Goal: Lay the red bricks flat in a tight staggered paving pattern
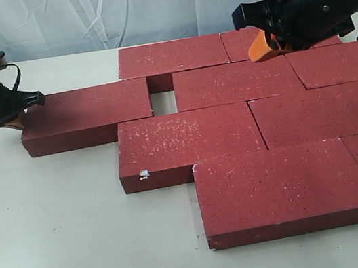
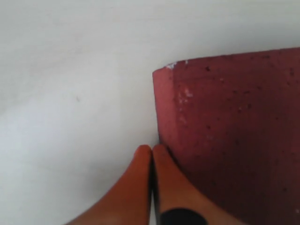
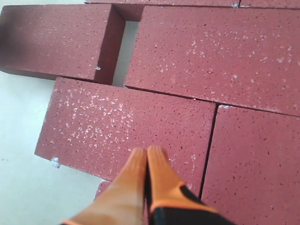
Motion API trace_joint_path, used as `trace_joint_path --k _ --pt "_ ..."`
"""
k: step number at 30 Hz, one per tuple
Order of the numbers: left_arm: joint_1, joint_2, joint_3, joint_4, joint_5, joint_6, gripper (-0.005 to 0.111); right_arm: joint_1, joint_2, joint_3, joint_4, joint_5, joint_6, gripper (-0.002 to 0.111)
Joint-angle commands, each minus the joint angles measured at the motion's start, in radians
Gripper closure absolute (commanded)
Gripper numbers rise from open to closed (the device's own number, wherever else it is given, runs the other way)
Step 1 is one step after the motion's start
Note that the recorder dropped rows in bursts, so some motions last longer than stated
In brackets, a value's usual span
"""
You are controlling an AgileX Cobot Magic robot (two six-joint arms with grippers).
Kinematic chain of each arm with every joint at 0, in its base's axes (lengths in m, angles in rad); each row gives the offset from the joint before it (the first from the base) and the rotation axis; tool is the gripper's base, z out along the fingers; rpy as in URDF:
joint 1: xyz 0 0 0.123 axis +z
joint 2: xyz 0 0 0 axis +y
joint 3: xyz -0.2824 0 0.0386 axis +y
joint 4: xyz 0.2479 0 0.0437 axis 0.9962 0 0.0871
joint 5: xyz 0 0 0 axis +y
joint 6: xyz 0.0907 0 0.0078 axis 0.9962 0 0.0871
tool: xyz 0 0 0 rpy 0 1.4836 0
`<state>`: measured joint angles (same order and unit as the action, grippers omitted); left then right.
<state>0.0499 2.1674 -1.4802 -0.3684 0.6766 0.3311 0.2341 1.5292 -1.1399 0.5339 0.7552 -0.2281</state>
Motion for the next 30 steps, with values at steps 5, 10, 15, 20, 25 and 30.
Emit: trace_joint_path --k 5,10,15,20,25,30 --pt "-0.052 0.005 0.0 -0.153 -0.015 0.143 0.107 0.001 -0.009 0.004 -0.001 -0.014 -0.007 0.109" --pt "-0.06 0.011 0.0 -0.151 -0.025 0.143 0.107 0.001 -0.009 0.004 -0.001 -0.014 -0.007 0.109" --pt "-0.06 0.011 0.0 -0.151 -0.037 0.143 0.107 0.001 -0.009 0.004 -0.003 -0.013 -0.007 0.109" --pt "-0.068 0.011 0.0 -0.206 -0.033 0.207 0.107 0.001 -0.009 0.004 -0.003 -0.013 -0.007 0.109" --pt "-0.067 0.011 0.0 -0.196 -0.03 0.227 0.107 0.001 -0.009 0.004 -0.003 -0.013 -0.007 0.109" --pt "-0.013 0.011 0.0 -0.192 -0.002 0.196 0.107 0.001 -0.009 0.004 -0.003 -0.012 -0.007 0.109"
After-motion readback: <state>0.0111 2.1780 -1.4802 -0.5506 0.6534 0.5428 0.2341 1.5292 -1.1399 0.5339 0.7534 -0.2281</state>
